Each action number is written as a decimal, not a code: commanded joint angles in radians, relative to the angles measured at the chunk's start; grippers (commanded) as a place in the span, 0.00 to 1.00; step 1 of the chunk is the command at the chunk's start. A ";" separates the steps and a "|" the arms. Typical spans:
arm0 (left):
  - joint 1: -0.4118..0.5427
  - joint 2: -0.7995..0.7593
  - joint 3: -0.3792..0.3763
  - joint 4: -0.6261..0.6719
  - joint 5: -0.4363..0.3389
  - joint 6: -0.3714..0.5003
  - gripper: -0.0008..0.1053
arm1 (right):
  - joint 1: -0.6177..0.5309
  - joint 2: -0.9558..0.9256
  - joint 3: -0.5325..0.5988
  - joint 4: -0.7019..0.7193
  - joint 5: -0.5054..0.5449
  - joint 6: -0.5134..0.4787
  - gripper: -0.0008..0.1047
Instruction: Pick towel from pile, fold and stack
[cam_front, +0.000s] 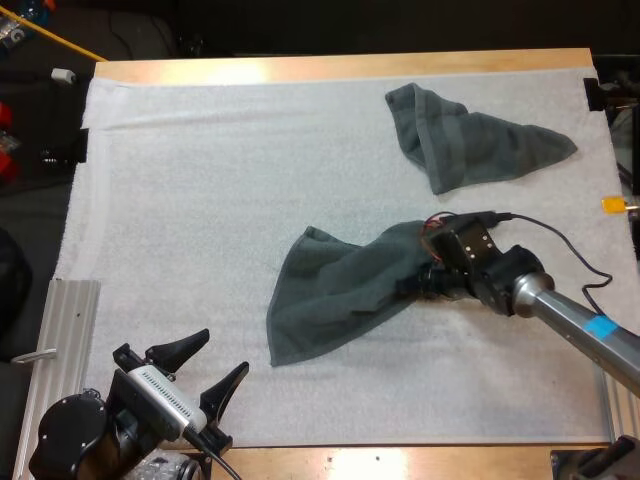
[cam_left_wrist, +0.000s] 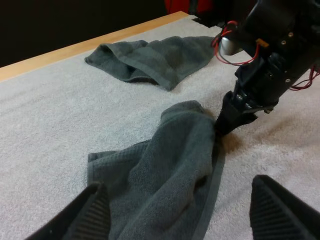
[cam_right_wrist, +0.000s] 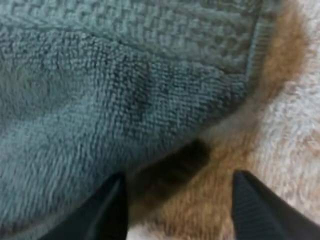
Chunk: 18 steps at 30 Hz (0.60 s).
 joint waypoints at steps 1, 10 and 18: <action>-0.005 0.001 -0.002 -0.011 0.010 -0.009 0.55 | 0.001 0.013 -0.009 -0.011 -0.009 0.000 0.47; -0.005 0.001 -0.002 -0.011 0.010 -0.009 0.55 | 0.001 0.118 -0.055 -0.010 -0.012 0.000 0.45; -0.005 0.001 -0.002 -0.011 0.001 -0.009 0.55 | 0.001 0.139 -0.055 -0.009 -0.012 -0.011 0.18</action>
